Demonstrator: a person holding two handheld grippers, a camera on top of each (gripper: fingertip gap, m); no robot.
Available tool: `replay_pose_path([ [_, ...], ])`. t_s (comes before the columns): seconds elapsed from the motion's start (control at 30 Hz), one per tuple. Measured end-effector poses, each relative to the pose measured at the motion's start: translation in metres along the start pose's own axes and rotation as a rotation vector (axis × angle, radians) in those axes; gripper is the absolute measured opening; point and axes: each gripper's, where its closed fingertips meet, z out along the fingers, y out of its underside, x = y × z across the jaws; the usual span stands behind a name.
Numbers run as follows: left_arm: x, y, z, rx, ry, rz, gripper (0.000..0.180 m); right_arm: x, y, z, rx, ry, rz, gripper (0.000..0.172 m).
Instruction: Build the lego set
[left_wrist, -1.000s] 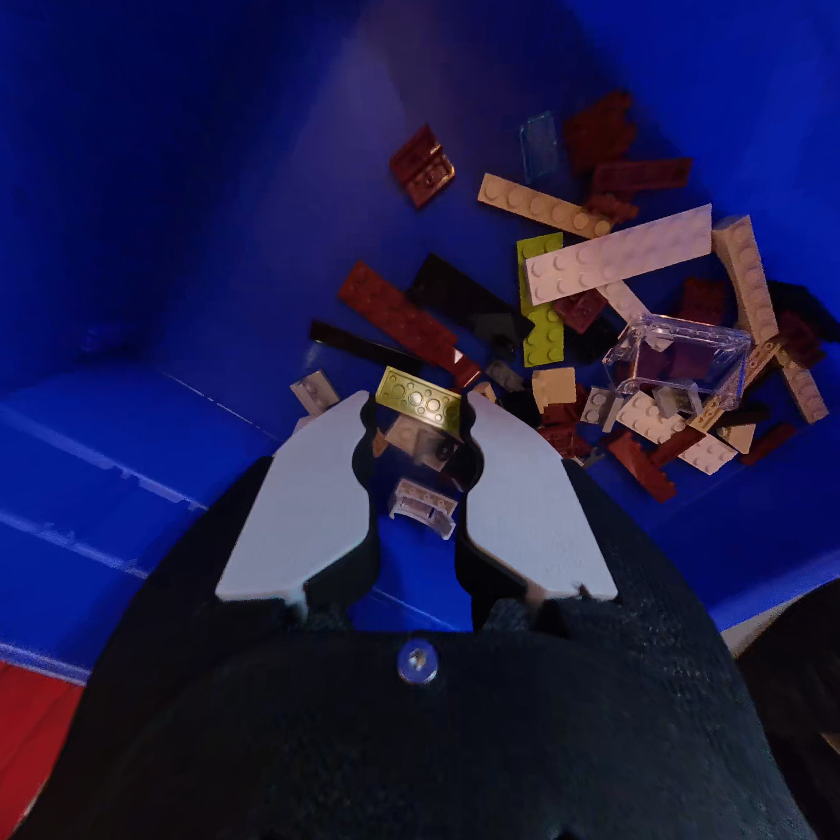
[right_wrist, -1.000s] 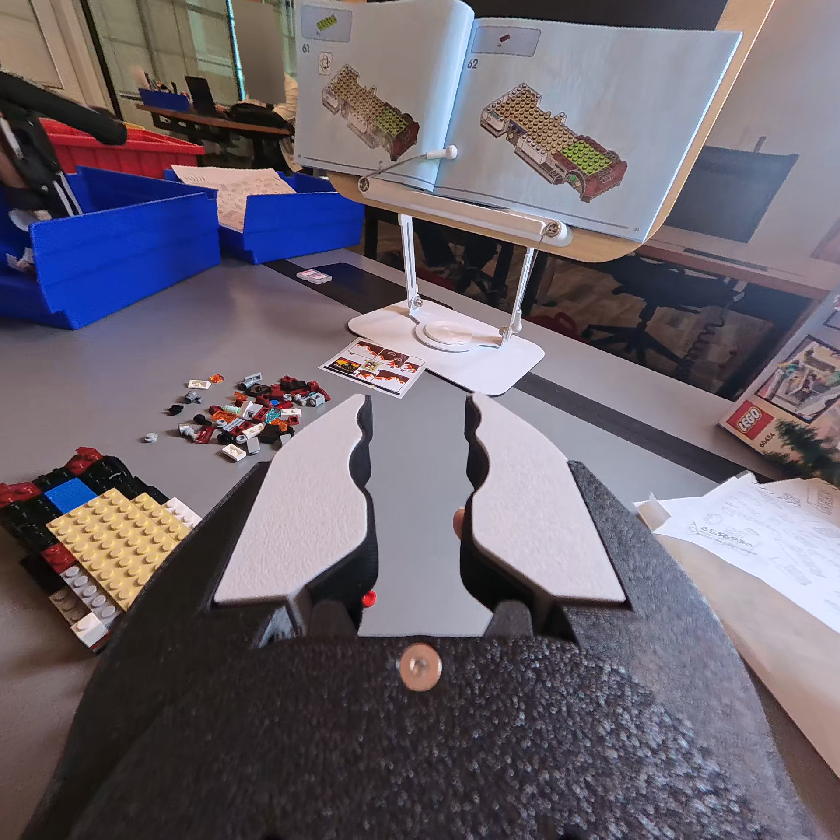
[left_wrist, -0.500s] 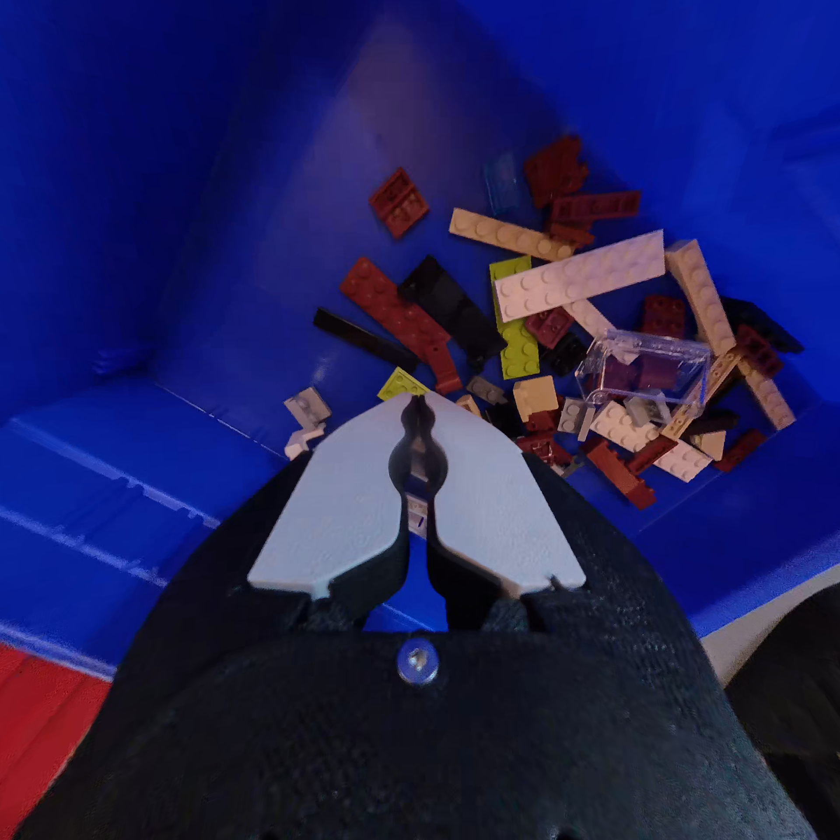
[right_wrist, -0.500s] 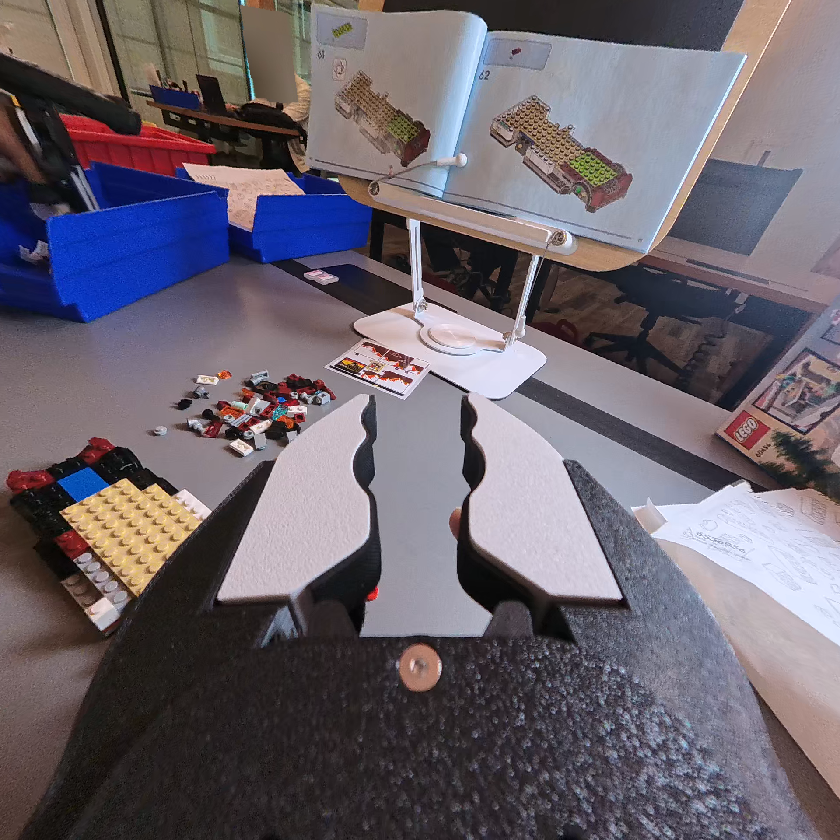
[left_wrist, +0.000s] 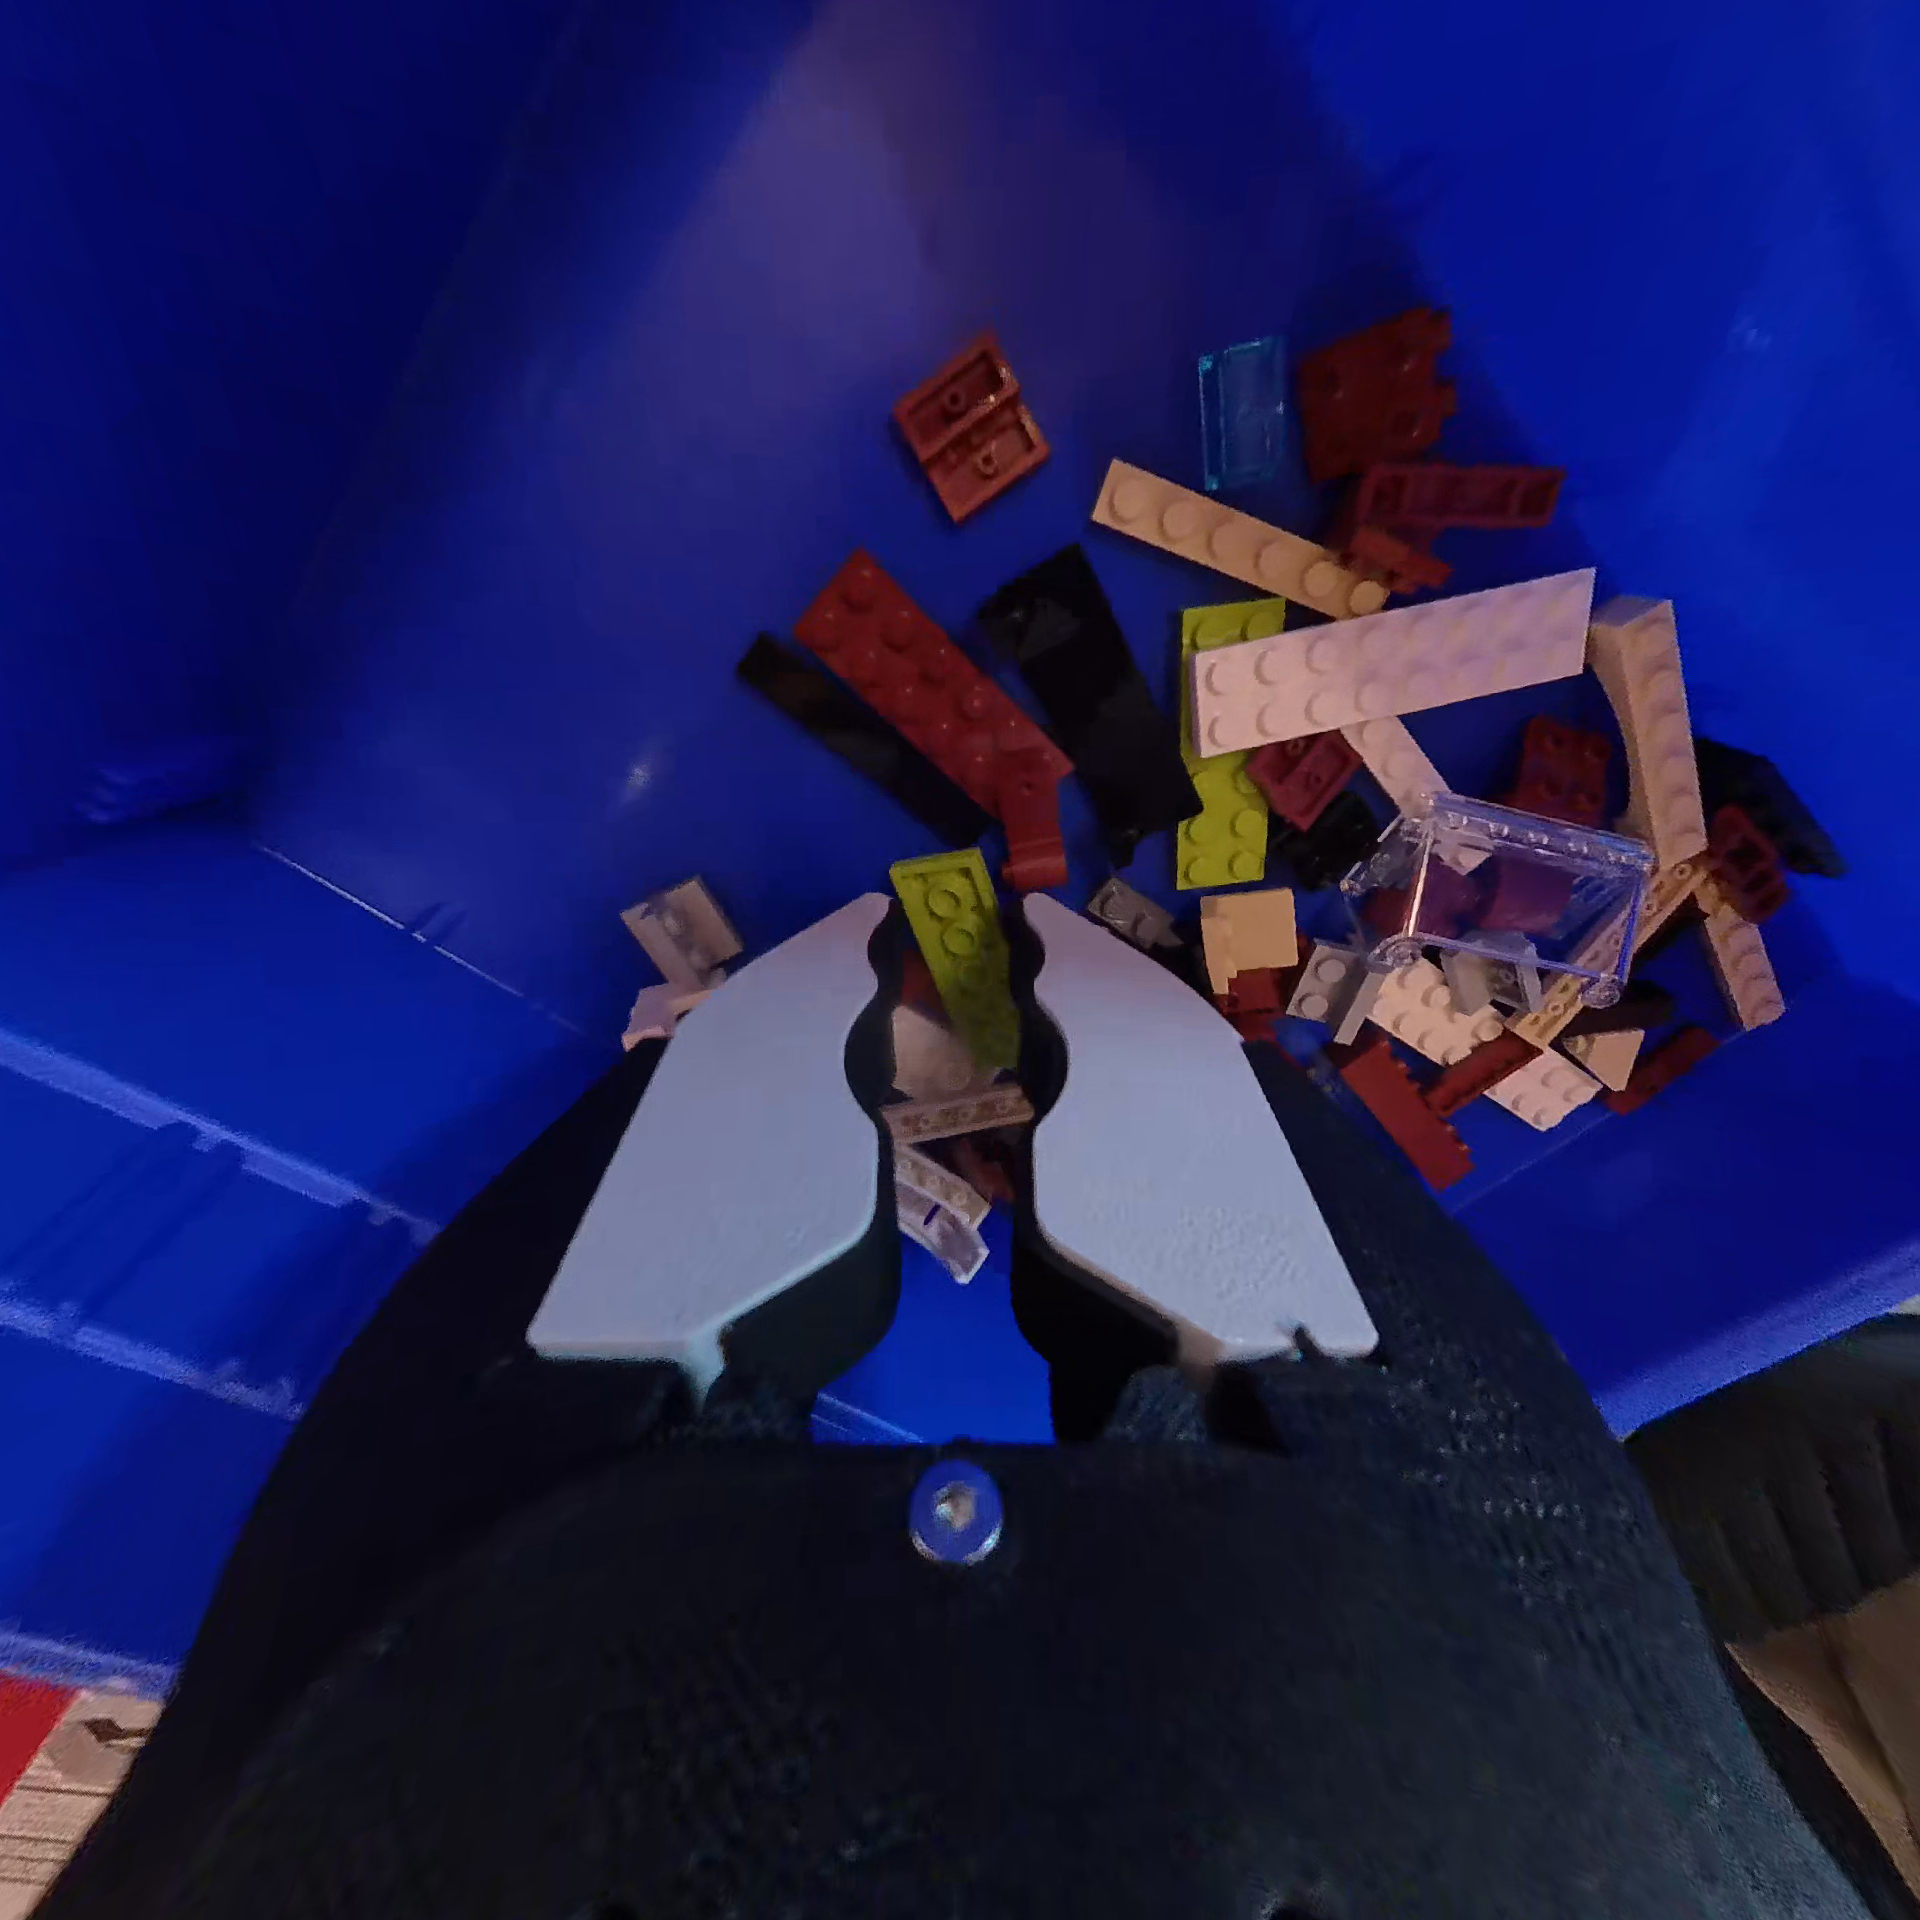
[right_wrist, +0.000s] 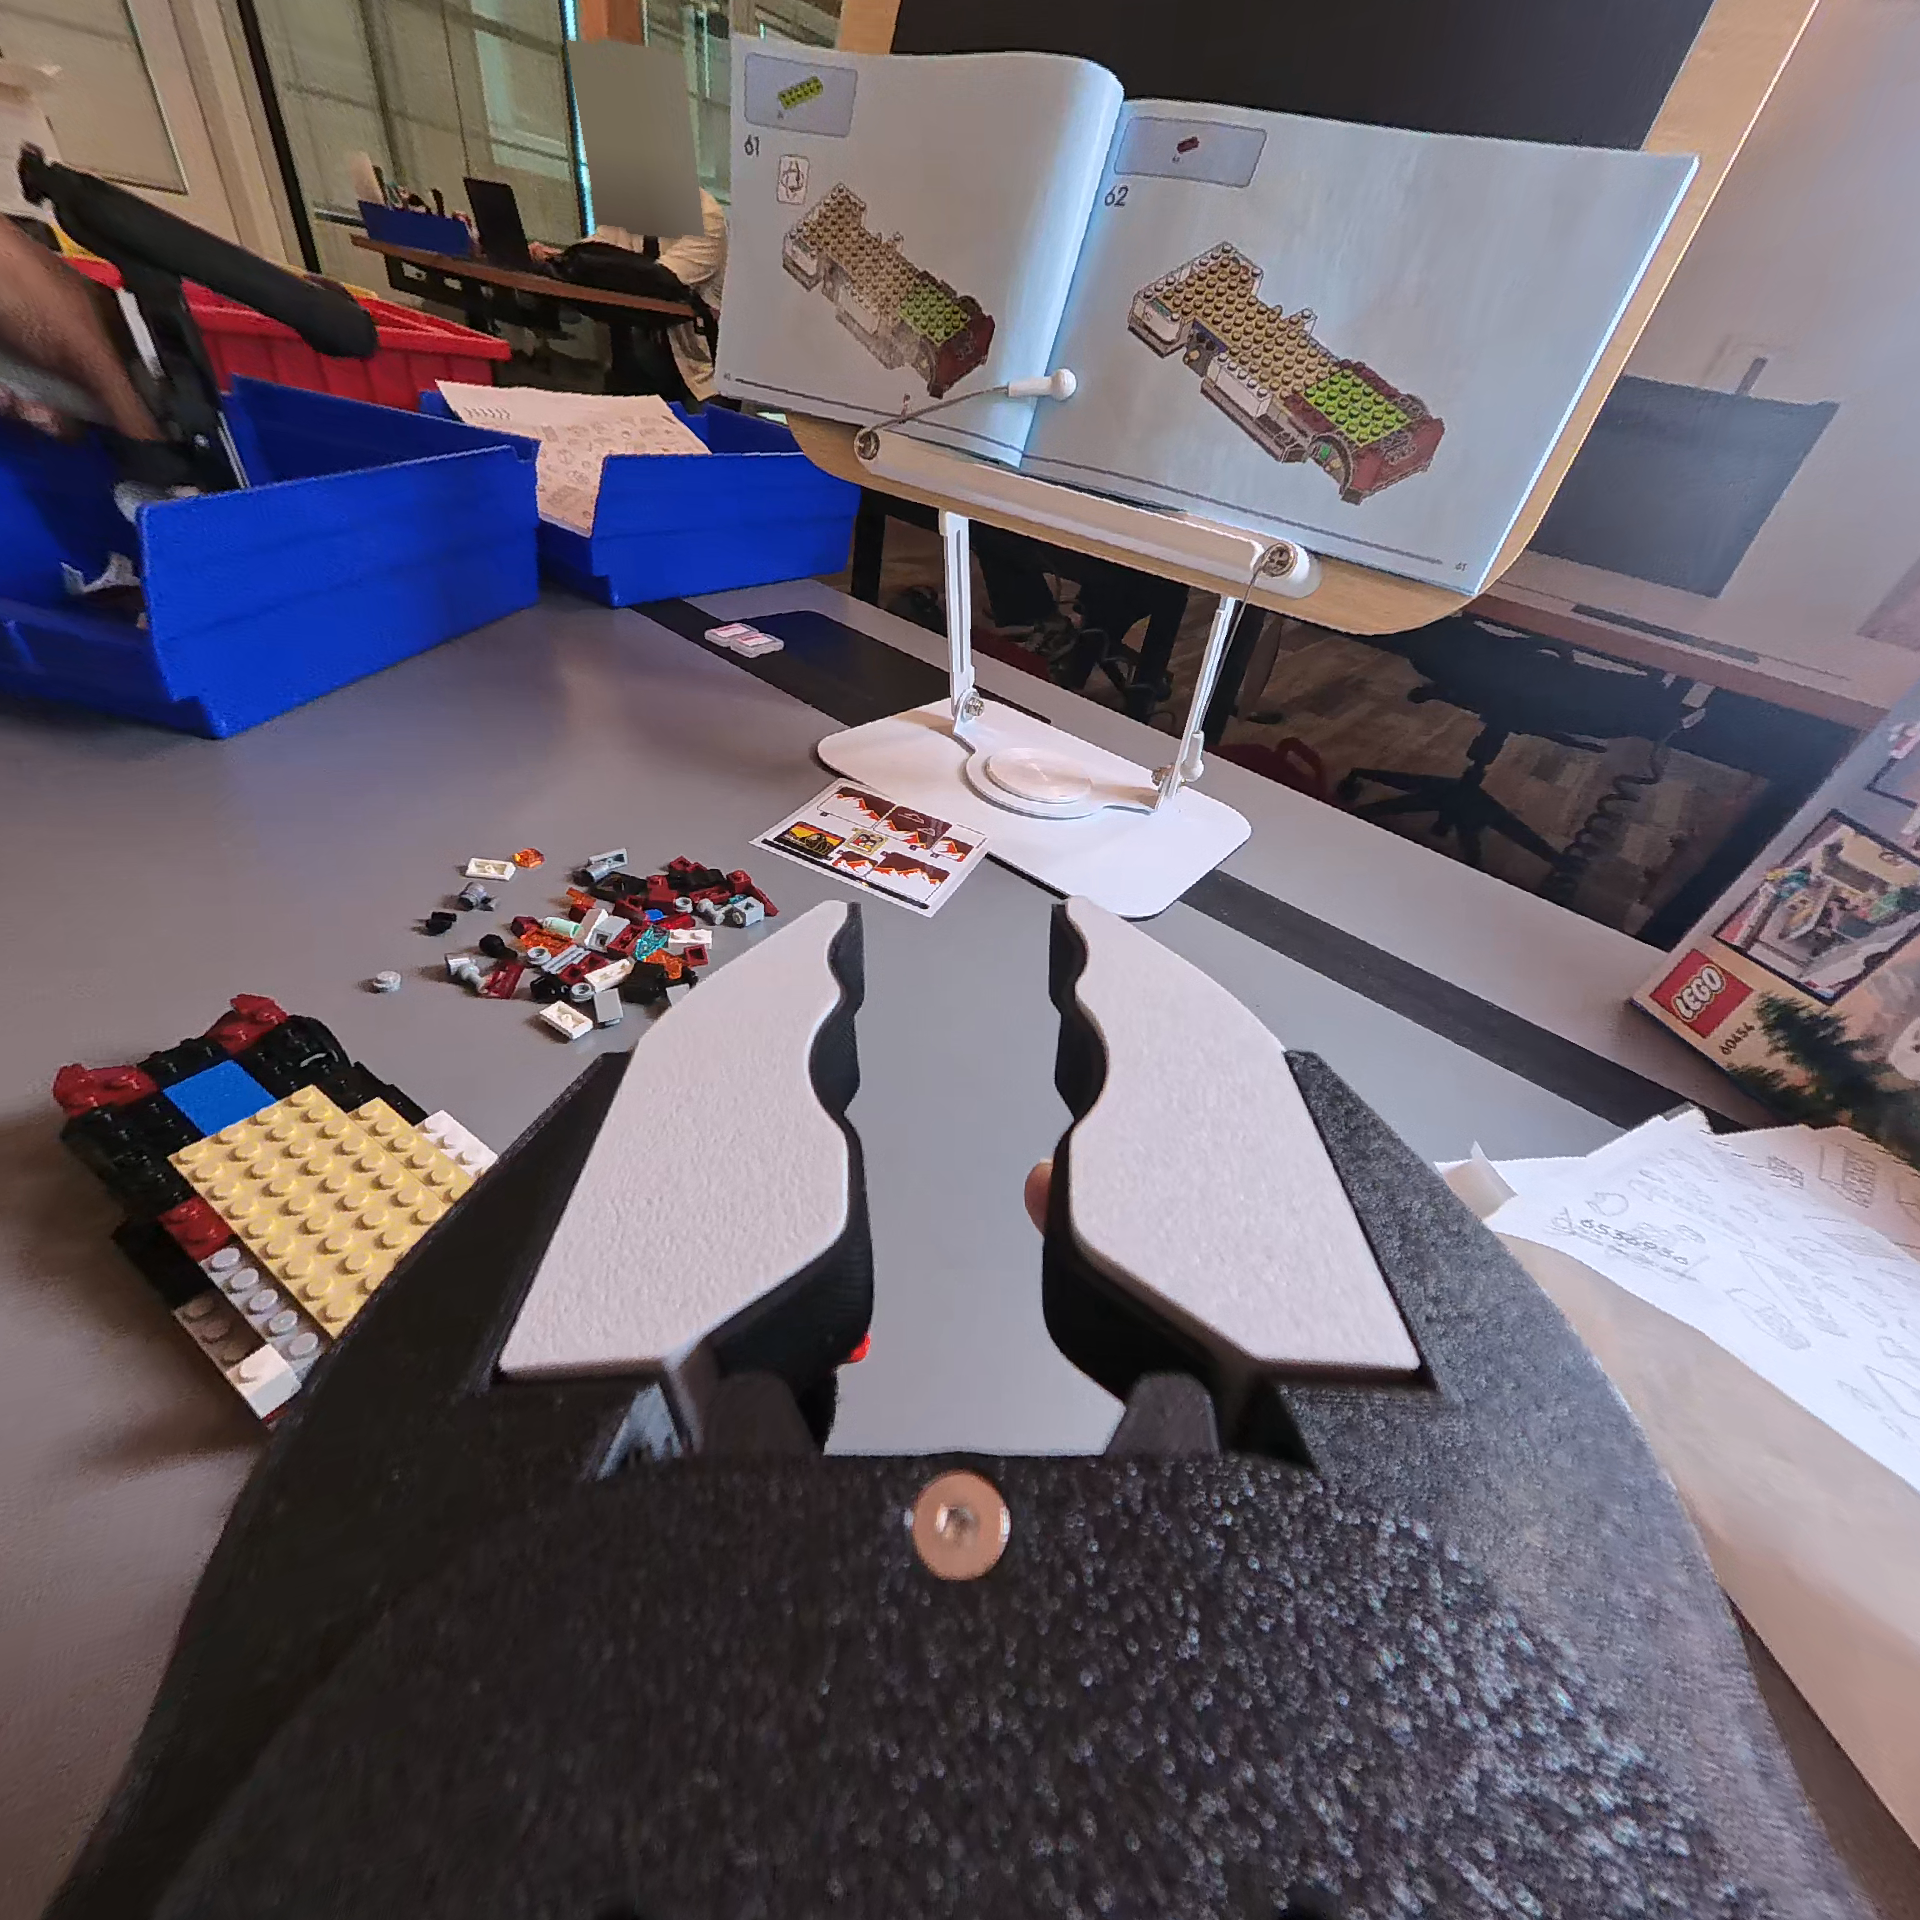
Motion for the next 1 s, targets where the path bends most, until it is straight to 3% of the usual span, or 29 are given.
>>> replay_pose_path([
  [0.2,0.0,-0.014,-0.033,0.143,-0.038,0.046,0.018,0.0,0.0,0.0,-0.002,0.001,-0.006,0.034],
  [0.37,0.029,-0.047,-0.117,0.541,-0.096,0.167,0.018,-0.007,-0.002,0.0,0.009,-0.018,-0.016,0.034],
  [0.5,0.125,-0.059,-0.189,0.898,0.019,0.368,0.018,-0.023,-0.008,0.0,0.035,-0.094,-0.008,0.038],
  [0.6,0.223,-0.051,-0.214,1.082,0.2,0.539,0.018,-0.044,-0.013,0.0,0.044,-0.189,0.014,0.041],
  [0.83,0.424,-0.023,-0.182,1.226,0.711,0.744,0.017,-0.115,-0.038,-0.002,0.059,-0.467,0.073,0.049],
  [1.0,0.494,-0.013,-0.158,1.237,0.879,0.78,0.017,-0.154,-0.05,-0.006,0.06,-0.593,0.12,0.048],
])
